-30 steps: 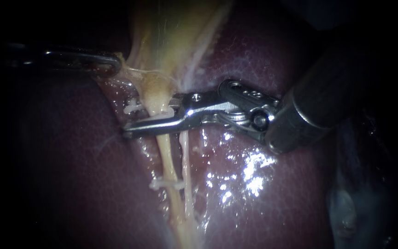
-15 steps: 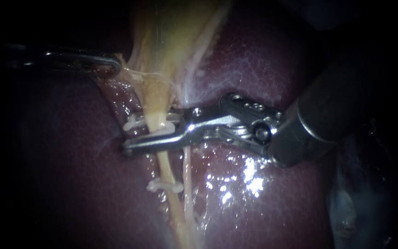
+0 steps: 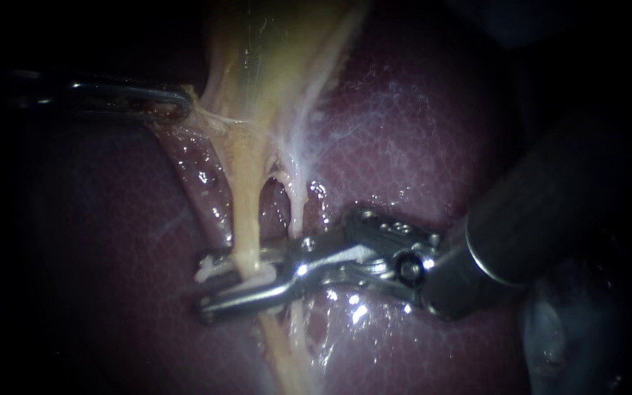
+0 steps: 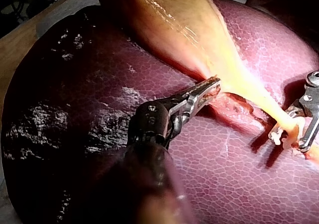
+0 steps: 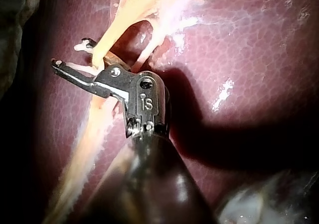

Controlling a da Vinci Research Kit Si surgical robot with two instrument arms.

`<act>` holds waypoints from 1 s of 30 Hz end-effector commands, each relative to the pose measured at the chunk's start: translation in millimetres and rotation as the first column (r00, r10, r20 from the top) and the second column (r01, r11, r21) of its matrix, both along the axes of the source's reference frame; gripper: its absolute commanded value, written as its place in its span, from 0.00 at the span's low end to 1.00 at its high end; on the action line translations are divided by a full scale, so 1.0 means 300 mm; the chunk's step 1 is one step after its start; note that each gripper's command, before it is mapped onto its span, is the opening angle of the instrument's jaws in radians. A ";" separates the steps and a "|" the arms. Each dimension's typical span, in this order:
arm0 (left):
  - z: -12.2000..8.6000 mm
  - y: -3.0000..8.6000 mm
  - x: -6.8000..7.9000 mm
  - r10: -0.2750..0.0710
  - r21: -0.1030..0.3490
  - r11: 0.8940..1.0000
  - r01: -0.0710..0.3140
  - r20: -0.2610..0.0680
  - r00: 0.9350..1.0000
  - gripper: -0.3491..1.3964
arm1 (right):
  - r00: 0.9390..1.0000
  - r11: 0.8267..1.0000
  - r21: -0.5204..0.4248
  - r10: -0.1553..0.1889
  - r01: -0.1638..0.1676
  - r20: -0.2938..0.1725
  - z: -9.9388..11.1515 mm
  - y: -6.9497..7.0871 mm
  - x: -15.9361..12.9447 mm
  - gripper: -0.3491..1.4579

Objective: Clipping second clip left tube

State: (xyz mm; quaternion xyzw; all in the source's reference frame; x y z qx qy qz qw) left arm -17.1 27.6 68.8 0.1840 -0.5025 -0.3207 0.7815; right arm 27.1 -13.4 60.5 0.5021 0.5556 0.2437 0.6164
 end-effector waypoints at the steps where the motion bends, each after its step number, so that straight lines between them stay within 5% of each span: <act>1: -0.0001 0.0000 0.0000 0.000 0.000 1.000 0.000 0.000 1.000 0.00 | 1.000 1.000 0.002 0.000 0.000 0.001 -0.0002 0.0001 -0.0002 0.44; 15: -0.0001 -0.0001 0.0001 0.000 0.000 1.000 0.000 0.000 1.000 0.00 | 1.000 1.000 0.015 -0.009 0.009 -0.003 0.0010 0.0005 -0.0028 0.30; 22: -0.0001 -0.0001 0.0001 0.001 0.000 1.000 -0.001 0.000 1.000 0.00 | 0.997 0.998 0.022 -0.057 0.058 -0.056 0.0023 0.0013 -0.0038 0.00; 30: -0.0002 -0.0002 0.0002 0.001 0.000 1.000 -0.001 0.000 1.000 0.00 | 0.992 0.995 0.021 -0.097 0.099 -0.086 0.0038 0.0028 -0.0040 0.00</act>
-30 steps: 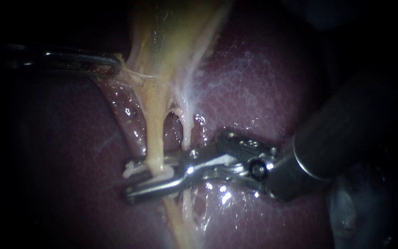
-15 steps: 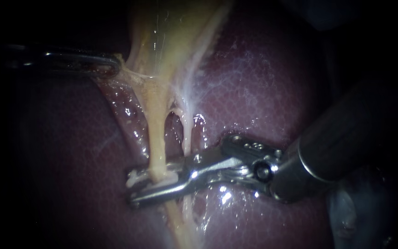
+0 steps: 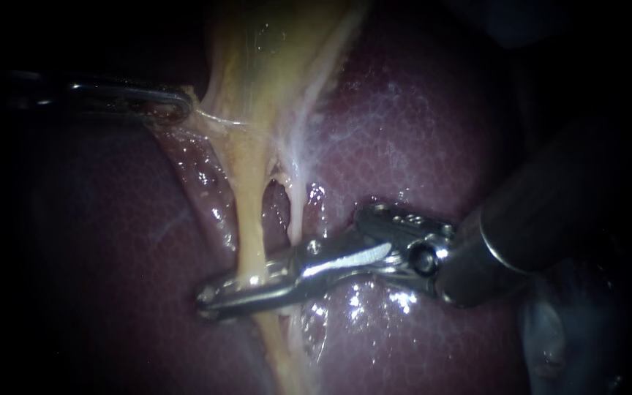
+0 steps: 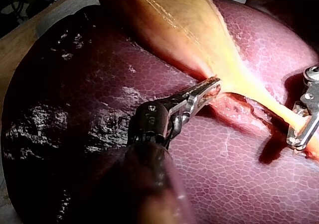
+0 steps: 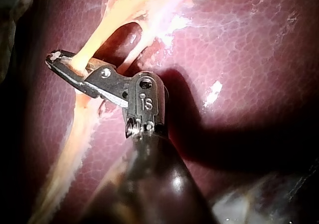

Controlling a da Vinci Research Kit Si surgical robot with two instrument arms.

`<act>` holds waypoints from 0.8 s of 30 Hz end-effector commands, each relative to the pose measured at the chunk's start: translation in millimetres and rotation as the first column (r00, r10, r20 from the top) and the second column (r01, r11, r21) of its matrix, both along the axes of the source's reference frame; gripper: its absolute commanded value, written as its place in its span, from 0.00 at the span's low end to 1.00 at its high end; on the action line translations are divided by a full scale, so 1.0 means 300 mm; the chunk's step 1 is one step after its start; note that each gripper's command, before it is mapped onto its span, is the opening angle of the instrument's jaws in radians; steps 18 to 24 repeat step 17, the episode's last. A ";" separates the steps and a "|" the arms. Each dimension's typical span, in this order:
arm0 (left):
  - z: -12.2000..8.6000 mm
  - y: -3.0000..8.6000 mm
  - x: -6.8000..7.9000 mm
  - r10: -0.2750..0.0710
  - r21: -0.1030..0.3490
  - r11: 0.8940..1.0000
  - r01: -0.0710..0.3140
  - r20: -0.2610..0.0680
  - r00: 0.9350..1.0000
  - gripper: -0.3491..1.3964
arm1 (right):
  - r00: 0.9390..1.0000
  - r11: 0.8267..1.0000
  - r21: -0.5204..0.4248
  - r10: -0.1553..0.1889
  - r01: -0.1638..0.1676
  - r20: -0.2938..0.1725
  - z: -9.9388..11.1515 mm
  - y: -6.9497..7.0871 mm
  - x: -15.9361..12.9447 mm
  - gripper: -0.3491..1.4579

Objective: Clipping second clip left tube

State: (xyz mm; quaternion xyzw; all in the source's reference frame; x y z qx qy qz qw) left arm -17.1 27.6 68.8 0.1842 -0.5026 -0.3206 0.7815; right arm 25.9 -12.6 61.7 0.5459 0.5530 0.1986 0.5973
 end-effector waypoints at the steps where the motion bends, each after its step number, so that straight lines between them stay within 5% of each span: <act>1: 0.0000 0.0000 0.0000 0.000 0.000 1.000 0.000 0.000 1.000 0.00 | 1.000 1.000 0.001 -0.001 0.001 -0.001 -0.0003 0.0002 0.0000 0.00; 24: -0.0001 0.0000 0.0001 0.000 0.000 1.000 0.000 0.000 1.000 0.00 | 1.000 1.000 0.001 -0.005 0.005 -0.004 -0.0002 0.0005 0.0002 0.00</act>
